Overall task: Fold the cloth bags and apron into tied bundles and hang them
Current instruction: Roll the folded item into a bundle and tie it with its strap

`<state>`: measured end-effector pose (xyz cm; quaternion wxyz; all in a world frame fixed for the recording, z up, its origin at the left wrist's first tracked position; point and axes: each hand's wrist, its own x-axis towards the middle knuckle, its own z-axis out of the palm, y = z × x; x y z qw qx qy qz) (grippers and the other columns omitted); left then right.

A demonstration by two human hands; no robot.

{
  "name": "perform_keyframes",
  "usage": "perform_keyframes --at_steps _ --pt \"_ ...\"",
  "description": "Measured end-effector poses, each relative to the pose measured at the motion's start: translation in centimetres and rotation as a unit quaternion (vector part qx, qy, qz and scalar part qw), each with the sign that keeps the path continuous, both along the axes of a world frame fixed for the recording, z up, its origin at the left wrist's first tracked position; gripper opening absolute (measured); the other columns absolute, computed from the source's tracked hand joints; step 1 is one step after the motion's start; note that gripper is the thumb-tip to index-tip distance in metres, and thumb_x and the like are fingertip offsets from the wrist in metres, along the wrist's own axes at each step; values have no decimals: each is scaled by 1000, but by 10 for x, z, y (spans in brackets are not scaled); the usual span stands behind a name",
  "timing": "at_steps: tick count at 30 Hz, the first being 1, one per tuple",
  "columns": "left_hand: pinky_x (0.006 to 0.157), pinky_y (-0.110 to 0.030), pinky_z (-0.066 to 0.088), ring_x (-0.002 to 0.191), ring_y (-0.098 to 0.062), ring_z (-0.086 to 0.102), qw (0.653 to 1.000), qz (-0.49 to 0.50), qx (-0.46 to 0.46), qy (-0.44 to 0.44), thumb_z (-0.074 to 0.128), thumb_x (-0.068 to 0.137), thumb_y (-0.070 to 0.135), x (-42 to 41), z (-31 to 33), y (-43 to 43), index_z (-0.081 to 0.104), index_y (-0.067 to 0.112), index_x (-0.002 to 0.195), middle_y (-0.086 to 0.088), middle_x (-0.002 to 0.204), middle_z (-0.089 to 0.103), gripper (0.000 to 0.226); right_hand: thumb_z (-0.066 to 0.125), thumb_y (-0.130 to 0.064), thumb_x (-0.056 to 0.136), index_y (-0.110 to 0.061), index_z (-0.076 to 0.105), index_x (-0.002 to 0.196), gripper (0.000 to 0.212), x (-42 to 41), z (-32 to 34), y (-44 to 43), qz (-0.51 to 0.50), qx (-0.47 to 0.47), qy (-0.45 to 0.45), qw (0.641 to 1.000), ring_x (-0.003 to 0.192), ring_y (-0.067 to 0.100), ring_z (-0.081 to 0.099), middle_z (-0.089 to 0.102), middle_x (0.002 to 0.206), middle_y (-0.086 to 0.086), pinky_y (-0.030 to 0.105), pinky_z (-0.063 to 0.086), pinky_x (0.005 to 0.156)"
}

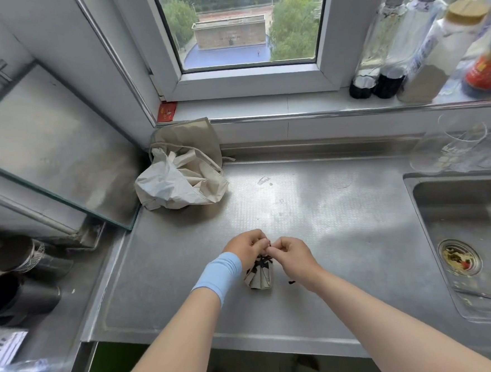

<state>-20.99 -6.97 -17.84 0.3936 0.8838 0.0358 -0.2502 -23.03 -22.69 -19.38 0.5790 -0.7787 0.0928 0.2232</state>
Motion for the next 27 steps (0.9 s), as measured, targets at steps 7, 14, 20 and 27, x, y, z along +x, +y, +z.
perform_keyframes --at_steps 7,14,20,27 --pt "76 -24 55 75 -9 68 984 139 -89 -75 70 84 25 -24 -14 -2 74 27 75 8 73 72 10 69 -25 90 -12 65 83 16 2 2 0 -61 53 99 992 40 5 37 47 52 -8 20 29 42" --pt "60 -20 44 58 -3 49 972 187 -141 -17 71 85 34 -43 -28 -16 75 25 64 9 59 60 23 71 -12 89 -2 72 92 11 -1 9 3 -88 108 108 984 37 -3 48 62 57 -6 10 36 40" --pt "63 -23 44 59 -7 46 945 269 -186 6 72 84 32 -41 -35 -22 74 12 69 7 60 56 25 66 -10 89 -12 70 92 6 8 6 -5 -30 93 116 988 42 8 37 59 63 0 20 28 41" --pt "58 -22 37 54 -11 38 936 311 -164 17 74 82 28 -51 -48 -12 72 3 70 7 51 46 28 71 -15 85 -20 74 85 6 14 -20 -30 72 -102 50 991 70 9 57 66 76 -5 21 42 65"
